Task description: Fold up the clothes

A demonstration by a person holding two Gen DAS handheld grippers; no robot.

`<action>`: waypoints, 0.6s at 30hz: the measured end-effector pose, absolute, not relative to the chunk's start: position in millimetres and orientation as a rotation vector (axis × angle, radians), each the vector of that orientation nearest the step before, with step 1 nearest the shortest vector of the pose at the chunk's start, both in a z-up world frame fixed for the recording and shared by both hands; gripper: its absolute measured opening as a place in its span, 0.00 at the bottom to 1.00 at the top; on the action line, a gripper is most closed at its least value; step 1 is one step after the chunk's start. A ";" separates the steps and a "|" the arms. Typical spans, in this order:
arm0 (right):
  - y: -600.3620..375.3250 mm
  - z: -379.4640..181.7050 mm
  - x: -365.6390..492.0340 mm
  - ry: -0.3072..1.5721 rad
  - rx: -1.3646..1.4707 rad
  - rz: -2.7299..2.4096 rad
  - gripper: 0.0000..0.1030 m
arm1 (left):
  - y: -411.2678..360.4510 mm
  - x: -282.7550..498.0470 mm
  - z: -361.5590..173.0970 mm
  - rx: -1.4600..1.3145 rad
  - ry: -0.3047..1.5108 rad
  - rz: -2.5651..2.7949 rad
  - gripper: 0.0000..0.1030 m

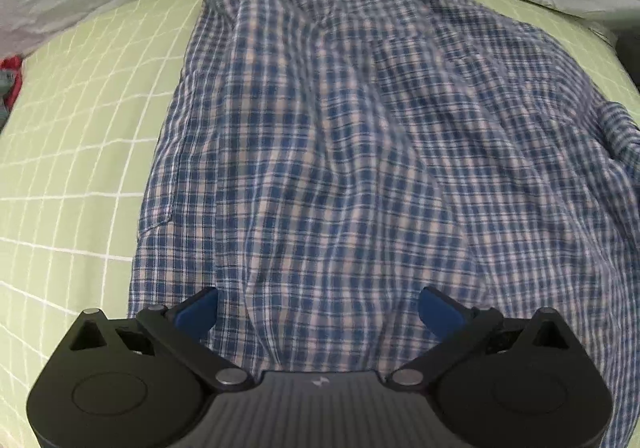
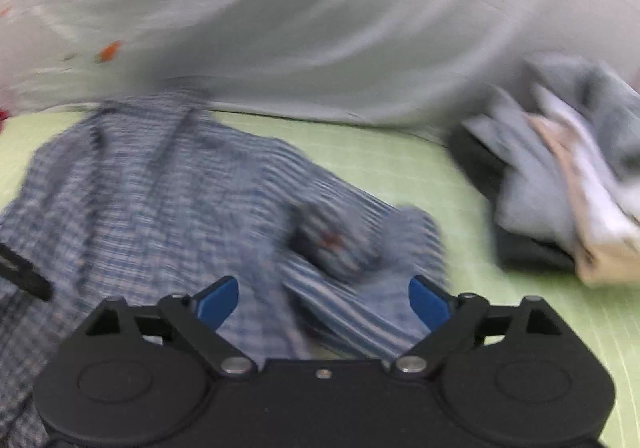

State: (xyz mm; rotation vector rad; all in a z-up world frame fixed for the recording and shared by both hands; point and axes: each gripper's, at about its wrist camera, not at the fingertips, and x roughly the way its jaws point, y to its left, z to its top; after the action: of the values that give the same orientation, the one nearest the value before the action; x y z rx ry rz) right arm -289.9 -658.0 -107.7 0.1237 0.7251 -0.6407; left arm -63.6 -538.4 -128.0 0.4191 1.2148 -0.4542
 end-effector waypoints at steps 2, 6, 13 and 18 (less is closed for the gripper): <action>-667.7 -115.1 -302.9 0.744 0.155 -0.706 0.92 | -542.6 -68.9 -120.5 0.423 1.200 -0.477 1.00; -683.8 -128.1 -321.2 0.764 0.238 -0.776 0.94 | -558.7 -86.1 -106.1 0.466 1.144 -0.584 1.00; -703.0 -133.5 -344.5 0.743 0.286 -0.864 0.98 | -615.5 -100.2 -98.6 0.504 1.088 -0.711 1.00; -719.1 -142.6 -358.2 0.749 0.346 -0.921 0.98 | -662.8 -107.4 -84.4 0.487 1.050 -0.844 1.00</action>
State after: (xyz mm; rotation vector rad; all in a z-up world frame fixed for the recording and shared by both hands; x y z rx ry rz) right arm -358.2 -719.1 -142.6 0.3459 0.7493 -0.9213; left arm -107.4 -662.8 -84.4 0.4868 1.0504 -0.8444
